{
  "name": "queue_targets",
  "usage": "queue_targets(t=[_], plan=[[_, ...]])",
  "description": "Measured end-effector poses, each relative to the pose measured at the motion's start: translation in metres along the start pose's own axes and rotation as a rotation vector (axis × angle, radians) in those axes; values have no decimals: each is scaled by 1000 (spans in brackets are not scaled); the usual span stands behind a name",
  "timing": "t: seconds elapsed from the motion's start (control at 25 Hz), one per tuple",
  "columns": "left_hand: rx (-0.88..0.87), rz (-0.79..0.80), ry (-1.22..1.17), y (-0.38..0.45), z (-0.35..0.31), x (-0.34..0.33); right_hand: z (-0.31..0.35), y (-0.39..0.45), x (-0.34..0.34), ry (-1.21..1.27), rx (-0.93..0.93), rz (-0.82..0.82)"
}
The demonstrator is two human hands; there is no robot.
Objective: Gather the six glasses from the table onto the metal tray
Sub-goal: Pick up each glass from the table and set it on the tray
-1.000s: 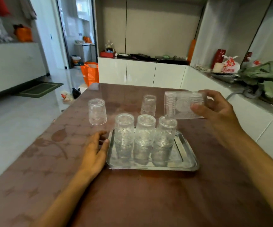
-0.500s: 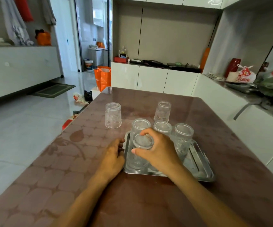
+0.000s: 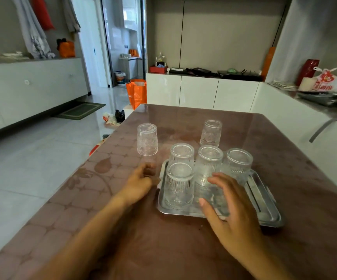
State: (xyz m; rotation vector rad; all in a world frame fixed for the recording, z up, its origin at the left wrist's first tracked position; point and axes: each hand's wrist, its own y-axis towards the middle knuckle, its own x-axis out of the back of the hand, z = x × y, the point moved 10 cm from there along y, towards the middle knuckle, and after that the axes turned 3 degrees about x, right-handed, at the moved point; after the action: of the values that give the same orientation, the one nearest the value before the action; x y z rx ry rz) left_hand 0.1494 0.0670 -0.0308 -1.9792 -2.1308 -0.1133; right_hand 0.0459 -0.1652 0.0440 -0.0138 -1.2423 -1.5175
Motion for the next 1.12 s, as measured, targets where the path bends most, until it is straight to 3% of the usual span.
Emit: queue_targets(t=[0.08, 0.2, 0.28, 0.56, 0.68, 0.84, 0.92, 1.0, 1.12], plan=[[85, -83, 11, 26, -8, 26, -20, -18, 13, 0, -4, -53], [72, -292, 113, 59, -25, 52, -40, -20, 20, 90, -51, -117], [79, -374, 56, 83, -25, 54, -42, -19, 17, 93, -35, -115], [64, -418, 43, 135, -26, 38, -53, -18, 7, 36, -66, -58], [-148, -442, -59, 108, -82, 51, -55, -19, 10, 74, -96, -62], [-391, -240, 162, 28, -160, 37, -44, -15, 28, 188, -129, -150], [-506, -161, 255, -22, -175, 11, -29, -5, 49, 314, -145, -241], [-611, -106, 291, -66, -180, -24, -4, 11, 59, 380, -105, -222], [-785, -92, 379, -112, -183, -71, 29, 29, 71, 318, -62, -204]])
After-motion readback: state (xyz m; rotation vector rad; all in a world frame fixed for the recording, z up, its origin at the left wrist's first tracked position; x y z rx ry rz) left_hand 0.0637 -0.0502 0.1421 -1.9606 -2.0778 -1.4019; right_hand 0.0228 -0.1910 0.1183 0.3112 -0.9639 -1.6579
